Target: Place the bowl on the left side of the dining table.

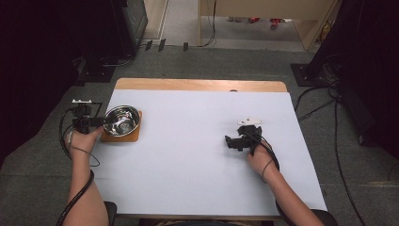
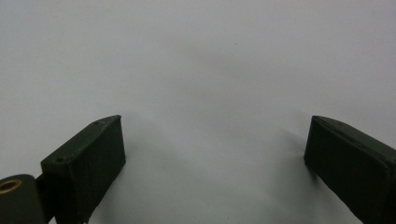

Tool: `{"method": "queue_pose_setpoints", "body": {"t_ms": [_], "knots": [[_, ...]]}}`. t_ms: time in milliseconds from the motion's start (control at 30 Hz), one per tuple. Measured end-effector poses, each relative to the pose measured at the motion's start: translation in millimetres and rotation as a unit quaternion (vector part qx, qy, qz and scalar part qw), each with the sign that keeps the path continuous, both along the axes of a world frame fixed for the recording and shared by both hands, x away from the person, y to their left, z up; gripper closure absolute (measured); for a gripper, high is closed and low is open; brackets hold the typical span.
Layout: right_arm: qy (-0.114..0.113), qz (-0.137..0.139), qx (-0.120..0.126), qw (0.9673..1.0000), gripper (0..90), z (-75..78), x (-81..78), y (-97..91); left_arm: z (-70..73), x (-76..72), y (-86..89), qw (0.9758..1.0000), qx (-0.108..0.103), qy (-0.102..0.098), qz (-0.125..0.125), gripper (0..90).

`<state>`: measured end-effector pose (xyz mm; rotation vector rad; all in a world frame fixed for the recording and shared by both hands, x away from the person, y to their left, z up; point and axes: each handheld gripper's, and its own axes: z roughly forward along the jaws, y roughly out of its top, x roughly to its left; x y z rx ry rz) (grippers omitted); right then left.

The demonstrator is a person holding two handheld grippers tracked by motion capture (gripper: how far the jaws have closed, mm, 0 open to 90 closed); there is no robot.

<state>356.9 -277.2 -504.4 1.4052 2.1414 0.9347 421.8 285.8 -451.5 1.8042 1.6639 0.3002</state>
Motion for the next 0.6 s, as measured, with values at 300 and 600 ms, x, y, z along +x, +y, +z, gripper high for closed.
{"method": "queue_pose_setpoints", "body": {"t_ms": [300, 600], "knots": [[0.0, 0.0, 0.0, 1.0, 4.9, 0.0, 0.0, 0.0, 13.5, -5.2, -2.4, 0.9999, -0.003, -0.014, 0.002, 34.8], [0.0, 0.0, 0.0, 1.0, 4.9, 0.0, 0.0, 0.0, 29.1, -10.1, -7.2, 0.9995, -0.006, -0.032, -0.003, 34.8]]}}
